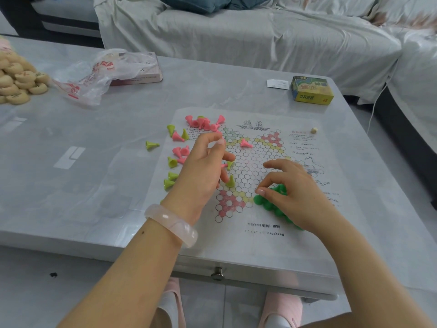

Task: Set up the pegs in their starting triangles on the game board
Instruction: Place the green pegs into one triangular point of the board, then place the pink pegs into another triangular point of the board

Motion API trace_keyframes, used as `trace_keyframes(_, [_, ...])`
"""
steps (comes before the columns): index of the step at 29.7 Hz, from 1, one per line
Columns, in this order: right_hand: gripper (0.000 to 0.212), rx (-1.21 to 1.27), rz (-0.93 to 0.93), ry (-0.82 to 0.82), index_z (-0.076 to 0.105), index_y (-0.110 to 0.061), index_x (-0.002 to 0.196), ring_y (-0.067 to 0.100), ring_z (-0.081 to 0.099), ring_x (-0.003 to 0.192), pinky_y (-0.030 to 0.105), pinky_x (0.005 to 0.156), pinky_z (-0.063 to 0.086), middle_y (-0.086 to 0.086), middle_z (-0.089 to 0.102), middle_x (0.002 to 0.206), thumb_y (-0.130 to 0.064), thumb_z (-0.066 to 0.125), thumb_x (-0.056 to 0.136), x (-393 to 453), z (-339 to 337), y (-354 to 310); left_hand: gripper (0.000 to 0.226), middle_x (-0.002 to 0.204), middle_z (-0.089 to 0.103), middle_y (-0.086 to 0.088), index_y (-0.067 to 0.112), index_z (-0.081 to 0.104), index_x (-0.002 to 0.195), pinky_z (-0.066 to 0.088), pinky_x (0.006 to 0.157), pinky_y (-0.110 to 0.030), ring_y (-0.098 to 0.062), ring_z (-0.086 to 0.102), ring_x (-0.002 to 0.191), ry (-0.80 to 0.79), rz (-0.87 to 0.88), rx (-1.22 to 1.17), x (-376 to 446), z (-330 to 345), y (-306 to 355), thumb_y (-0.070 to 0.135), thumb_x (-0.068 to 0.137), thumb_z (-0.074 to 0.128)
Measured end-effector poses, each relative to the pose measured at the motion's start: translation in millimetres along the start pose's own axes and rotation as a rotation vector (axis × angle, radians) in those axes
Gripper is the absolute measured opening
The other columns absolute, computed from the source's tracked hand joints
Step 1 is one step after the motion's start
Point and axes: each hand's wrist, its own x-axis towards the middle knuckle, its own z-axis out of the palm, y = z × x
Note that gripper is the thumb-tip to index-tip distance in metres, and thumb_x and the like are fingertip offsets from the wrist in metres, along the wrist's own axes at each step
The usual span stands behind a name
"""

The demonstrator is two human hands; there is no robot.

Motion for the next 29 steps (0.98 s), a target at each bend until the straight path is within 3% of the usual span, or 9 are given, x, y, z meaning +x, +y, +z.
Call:
trace_keyframes(12, [0.014,-0.018,-0.005,0.012,0.067,-0.027,0.091,0.010,0.033,0.127,0.030,0.104,0.020,-0.008,0.047,0.132,-0.029,0.054,0.088,1,0,0,0.020,0.094,0.063,0.001,0.029,0.046,0.111,0.037,0.056,-0.017,-0.007,0.047,0.051,-0.001,0.008,-0.002,0,-1,0,0.026,0.097,0.033])
trace_keyframes(14, [0.017,0.039,-0.007,0.088,0.068,-0.025,0.093,0.006,0.038,0.120,0.026,0.100,0.022,-0.010,0.050,0.127,-0.028,0.052,0.089,2,-2,0,0.019,0.093,0.063,0.001,0.029,0.046,0.111,0.038,0.057,-0.016,-0.007,0.047,0.051,-0.004,0.010,-0.004,0,-1,-1,0.026,0.097,0.033])
trace_keyframes(17, [0.021,0.231,0.038,0.340,0.066,-0.023,0.099,0.002,0.045,0.108,0.021,0.093,0.030,-0.011,0.055,0.113,-0.027,0.047,0.091,2,-8,0,0.019,0.093,0.063,0.001,0.029,0.047,0.111,0.038,0.056,-0.016,-0.008,0.047,0.052,0.000,0.017,-0.006,1,-2,-1,0.025,0.097,0.033])
trace_keyframes(21, [0.022,0.436,0.201,0.625,0.061,-0.027,0.101,0.006,0.051,0.103,0.016,0.083,0.037,-0.008,0.059,0.108,-0.024,0.041,0.095,3,-14,11,0.017,0.090,0.063,0.004,0.033,0.050,0.098,0.037,0.056,-0.021,-0.009,0.048,0.057,0.041,0.023,0.004,3,-8,0,0.024,0.096,0.036])
trace_keyframes(23, [0.022,0.485,0.276,0.694,0.060,-0.029,0.100,0.006,0.051,0.102,0.020,0.086,0.038,-0.007,0.060,0.109,-0.020,0.041,0.094,3,-16,16,0.020,0.089,0.062,0.007,0.034,0.053,0.093,0.039,0.058,-0.022,-0.009,0.049,0.060,0.087,0.041,0.027,5,-15,0,0.022,0.095,0.038])
trace_keyframes(27, [0.022,0.573,0.367,0.762,0.058,-0.029,0.098,0.006,0.051,0.101,0.012,0.075,0.034,-0.008,0.059,0.107,-0.018,0.040,0.093,0,-21,18,0.022,0.087,0.061,0.005,0.026,0.059,0.089,0.039,0.055,-0.016,-0.008,0.049,0.064,0.206,0.092,0.071,11,-29,-2,0.014,0.093,0.040])
trace_keyframes(29, [0.022,0.596,0.385,0.792,0.058,-0.029,0.097,0.006,0.051,0.101,0.016,0.079,0.035,-0.007,0.059,0.106,-0.017,0.040,0.093,0,-23,19,0.021,0.083,0.060,0.002,0.021,0.061,0.089,0.038,0.058,-0.018,-0.010,0.052,0.066,0.268,0.115,0.124,14,-36,-4,0.012,0.092,0.042])
